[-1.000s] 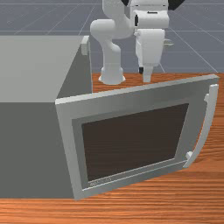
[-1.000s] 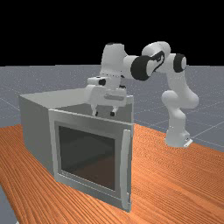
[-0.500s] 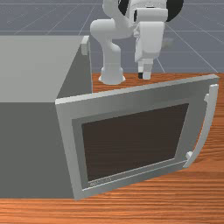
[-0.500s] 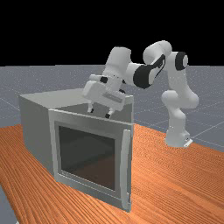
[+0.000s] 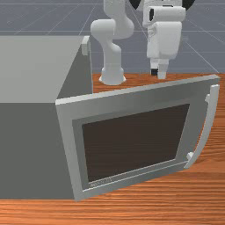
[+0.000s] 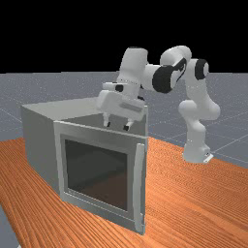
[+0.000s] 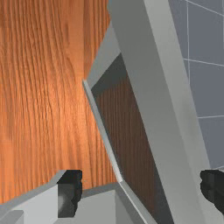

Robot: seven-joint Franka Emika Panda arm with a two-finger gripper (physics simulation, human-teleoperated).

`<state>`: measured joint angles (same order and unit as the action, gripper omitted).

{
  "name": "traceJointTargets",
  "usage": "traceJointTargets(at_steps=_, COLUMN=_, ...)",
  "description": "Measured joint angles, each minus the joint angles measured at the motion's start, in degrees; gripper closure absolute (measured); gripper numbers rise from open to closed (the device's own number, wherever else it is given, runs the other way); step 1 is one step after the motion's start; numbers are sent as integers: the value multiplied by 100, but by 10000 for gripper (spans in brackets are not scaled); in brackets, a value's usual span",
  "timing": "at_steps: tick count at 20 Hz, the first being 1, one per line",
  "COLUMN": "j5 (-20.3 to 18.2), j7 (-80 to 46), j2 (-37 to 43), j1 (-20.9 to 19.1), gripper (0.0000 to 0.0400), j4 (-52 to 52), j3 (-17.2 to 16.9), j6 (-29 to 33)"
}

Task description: Close the microwave

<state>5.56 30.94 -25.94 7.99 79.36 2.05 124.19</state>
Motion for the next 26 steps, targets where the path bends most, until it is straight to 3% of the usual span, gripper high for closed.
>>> traceJointTargets(at_steps=6, j5=126, j7=-242, j2=-293, j1=208, gripper=0, j4=-409, j3=2, j6=7)
traceJointTargets(at_steps=11, j5=211, j7=-601, j2=-572, j1=484, gripper=0, j4=-912, j3=10, j6=-380)
traceJointTargets(at_steps=16, j5=256, j7=-527, j2=-428, j1=511, gripper=0, j4=-910, j3=25, j6=-304)
traceJointTargets(at_steps=19, j5=295, j7=-549, j2=-391, j1=523, gripper=0, j4=-933, j3=9, j6=-207)
traceJointTargets(at_steps=20, j5=511, j7=-740, j2=-327, j1=584, gripper=0, j4=-674, j3=-98, j6=445)
traceJointTargets(at_steps=21, j5=575, j7=-784, j2=-452, j1=607, gripper=0, j4=-825, j3=-146, j6=575)
traceJointTargets(at_steps=24, j5=369, j7=-492, j2=-1287, j1=541, gripper=0, j4=-2267, j3=-67, j6=-181)
traceJointTargets(at_steps=25, j5=223, j7=-370, j2=-1438, j1=509, gripper=0, j4=-2682, j3=10, j6=-956)
traceJointTargets(at_steps=26, j5=223, j7=-370, j2=-1439, j1=508, gripper=0, j4=-2681, j3=10, j6=-956)
